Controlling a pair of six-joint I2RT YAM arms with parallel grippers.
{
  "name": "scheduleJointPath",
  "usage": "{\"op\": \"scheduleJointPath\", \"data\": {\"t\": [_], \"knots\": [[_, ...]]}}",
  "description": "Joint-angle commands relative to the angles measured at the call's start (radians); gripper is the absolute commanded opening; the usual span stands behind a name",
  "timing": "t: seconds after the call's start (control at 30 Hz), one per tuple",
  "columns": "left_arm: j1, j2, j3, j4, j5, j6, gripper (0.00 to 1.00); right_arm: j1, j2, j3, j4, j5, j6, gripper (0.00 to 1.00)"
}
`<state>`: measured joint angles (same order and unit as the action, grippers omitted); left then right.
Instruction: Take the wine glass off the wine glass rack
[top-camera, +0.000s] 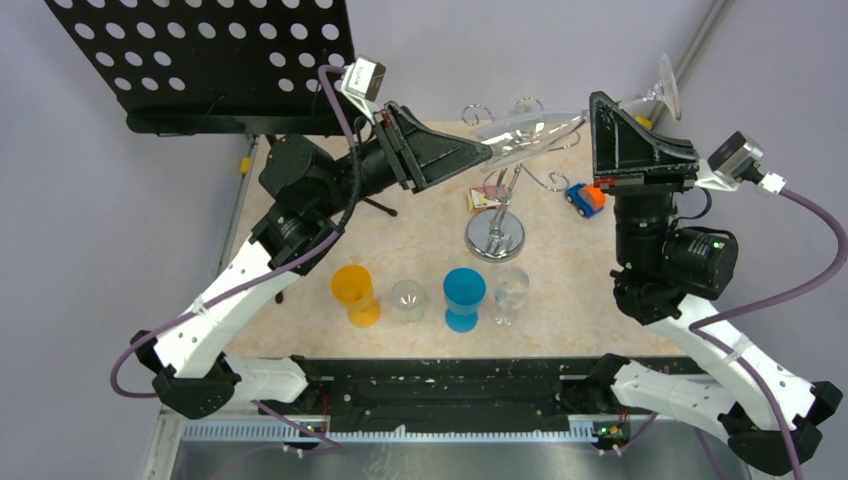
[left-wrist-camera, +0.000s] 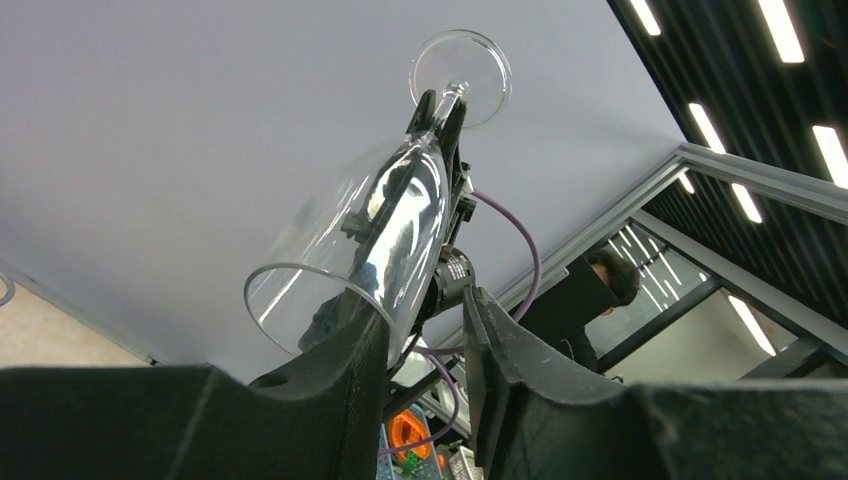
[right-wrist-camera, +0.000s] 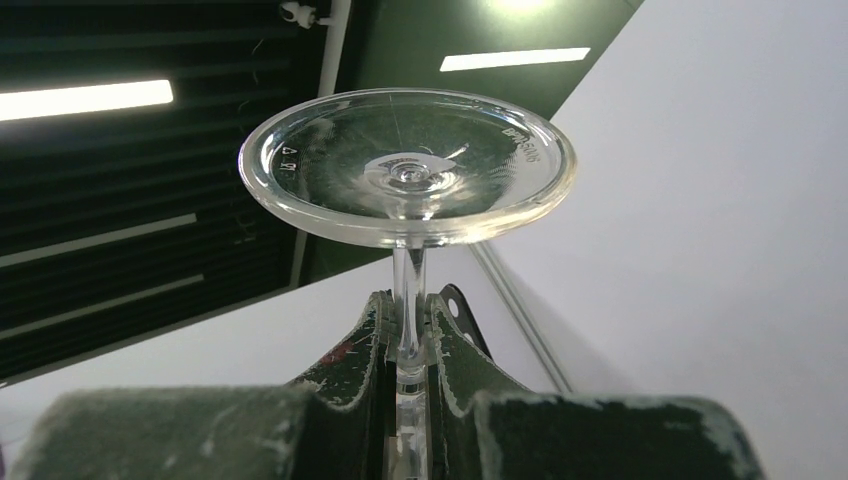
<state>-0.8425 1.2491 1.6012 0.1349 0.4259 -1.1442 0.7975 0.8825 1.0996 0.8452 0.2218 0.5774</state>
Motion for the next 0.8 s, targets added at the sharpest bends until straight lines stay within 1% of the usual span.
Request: {"op": "scheduleJointPath", "data": {"t": [0.0,0.13,0.23,0.27,0.33,0.37,0.53,0.57,0.7,0.77], "knots": [[-0.004,-0.005,0.015,0.096,0.026,-0.031,0.34,0.004,-0.020,-0.025,0.052,0.020,0.024,0.00],[-0.004,0.001,0.025,0.089,0.019,-0.029,0.25,0.004,-0.025,-0.037,0.053,0.021,0.029,0.00],[-0.005,0.016,0.050,0.053,0.023,-0.014,0.19,0.004,-0.030,-0.049,0.053,0.024,0.038,0.00],[-0.004,0.022,0.066,0.030,0.023,0.001,0.15,0.004,-0.032,-0.051,0.053,0.026,0.040,0.00],[-0.004,0.026,0.092,-0.014,0.016,0.032,0.02,0.003,-0.037,-0.056,0.049,0.031,0.044,0.00],[-0.005,0.027,0.097,-0.020,0.014,0.045,0.00,0.003,-0.041,-0.059,0.049,0.033,0.046,0.00],[-0.004,0.029,0.108,-0.020,0.002,0.088,0.00,0.003,-0.059,-0.063,0.026,0.036,0.052,0.00],[-0.004,0.030,0.106,-0.014,0.002,0.093,0.00,0.002,-0.064,-0.064,0.019,0.037,0.055,0.03],[-0.005,0.037,0.093,0.031,0.003,0.109,0.00,0.003,-0.091,-0.075,-0.003,0.037,0.064,0.33],[-0.005,0.038,0.085,0.053,-0.005,0.115,0.00,0.003,-0.109,-0.081,-0.017,0.035,0.065,0.42]]}}
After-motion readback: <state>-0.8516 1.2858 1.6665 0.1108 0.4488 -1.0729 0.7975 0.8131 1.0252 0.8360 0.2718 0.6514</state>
